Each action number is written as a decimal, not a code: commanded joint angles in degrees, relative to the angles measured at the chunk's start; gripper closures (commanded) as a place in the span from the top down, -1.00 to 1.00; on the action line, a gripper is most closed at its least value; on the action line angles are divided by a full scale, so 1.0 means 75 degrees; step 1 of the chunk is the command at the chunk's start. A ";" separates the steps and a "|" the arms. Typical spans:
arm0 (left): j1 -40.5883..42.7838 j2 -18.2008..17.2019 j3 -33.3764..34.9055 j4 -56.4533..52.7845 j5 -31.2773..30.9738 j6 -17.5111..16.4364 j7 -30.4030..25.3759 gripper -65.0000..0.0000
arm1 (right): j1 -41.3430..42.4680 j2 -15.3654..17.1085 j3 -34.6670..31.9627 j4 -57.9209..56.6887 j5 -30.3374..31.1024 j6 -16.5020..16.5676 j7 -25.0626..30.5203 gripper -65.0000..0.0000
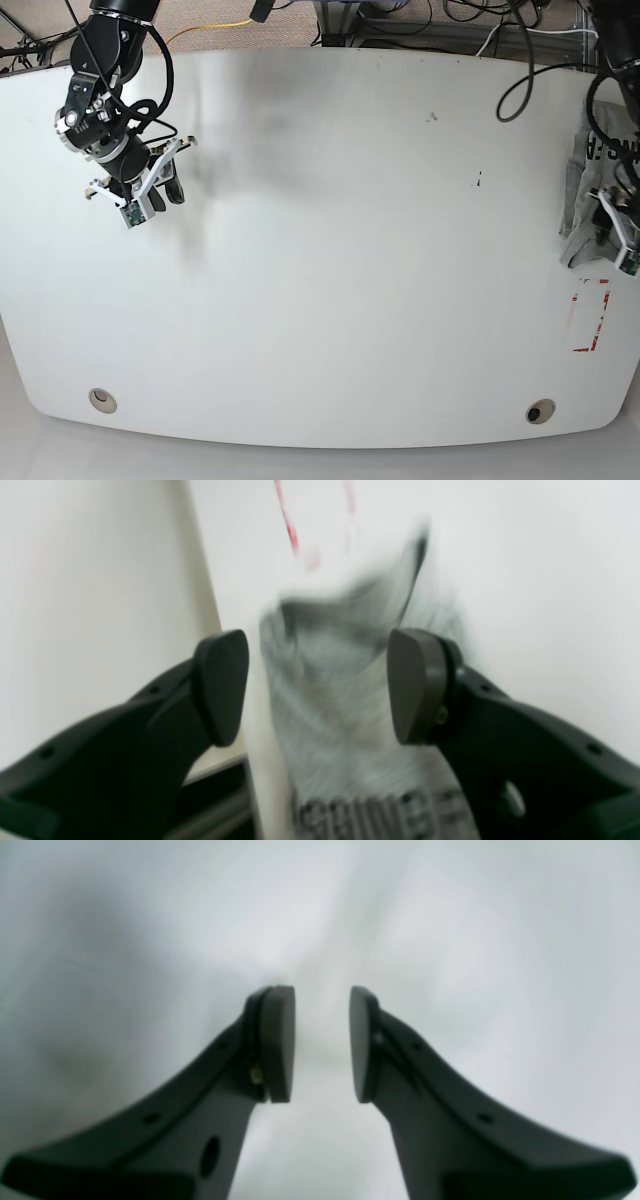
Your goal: Fold the T-shirt properly
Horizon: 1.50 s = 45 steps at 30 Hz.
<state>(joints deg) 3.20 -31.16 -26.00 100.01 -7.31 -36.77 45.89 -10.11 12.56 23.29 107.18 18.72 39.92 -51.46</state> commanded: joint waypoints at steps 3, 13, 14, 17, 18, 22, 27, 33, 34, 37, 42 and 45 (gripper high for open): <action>0.0095 0.1030 0.0425 0.0773 0.0793 0.0748 -0.0545 0.24 | -0.0076 -0.0016 0.0019 0.0040 -0.0931 0.0010 0.1417 -0.47; 0.1407 0.3117 0.1023 0.0913 0.2294 0.1721 -0.4366 0.24 | -0.0358 -0.0356 0.0394 -0.1086 -0.2256 0.0010 0.4429 -0.47; 0.1665 0.3211 0.1081 0.0913 0.2294 0.1826 -0.4671 0.24 | -0.0522 -0.0367 0.0429 -0.1144 -0.2338 0.0010 0.4804 -0.47; 0.2193 0.3234 0.1327 0.0913 0.2258 0.2061 -0.5058 0.24 | -0.0909 -0.0344 0.0429 -0.1308 -0.2350 0.0010 0.5508 -0.47; 0.2380 0.3234 0.1468 0.0937 0.2258 0.2143 -0.5151 0.24 | -0.1038 -0.0332 0.0429 -0.1332 -0.2361 0.0010 0.5719 -0.47; 0.3435 0.3387 0.1784 0.1183 0.2247 0.2330 -0.5480 0.24 | -0.1788 -0.0332 0.0441 -0.1379 -0.2338 -0.0136 0.6235 -0.47; 0.5006 0.3738 0.2101 0.1746 0.2247 0.2319 -0.5597 0.24 | -0.2960 -0.0391 0.0675 -0.1379 -0.1752 -0.0242 0.6692 -0.62; 0.6964 0.3762 0.2148 0.1828 0.1930 0.2319 -0.6019 0.24 | -0.4566 -0.0367 0.0781 -0.1390 -0.0732 -0.0242 0.6739 -0.68; 0.7303 0.3750 0.2148 0.1816 0.1696 0.2319 -0.6077 0.24 | -0.4870 -0.0379 0.0816 -0.1390 -0.0556 -0.0242 0.6809 -0.68; 0.8054 0.3691 0.2148 0.1793 0.1063 0.2319 -0.6113 0.24 | -0.5621 -0.0379 0.0804 -0.1437 -0.0193 -0.0230 0.7231 -0.68; 0.8675 0.3304 0.2148 0.1253 0.0359 0.2319 -0.6113 0.24 | -0.6594 -0.0778 0.0757 -0.1449 0.0007 -0.0195 0.7665 -0.68; 0.8651 0.3281 0.2230 0.0562 0.0336 0.2319 -0.6113 0.24 | -0.6840 -0.1094 0.0745 -0.1648 -0.0158 -0.0160 0.7688 -0.68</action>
<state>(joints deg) 67.16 -6.61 -9.72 106.67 -4.97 -19.29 0.60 -59.16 6.72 28.91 95.55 18.22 37.58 4.47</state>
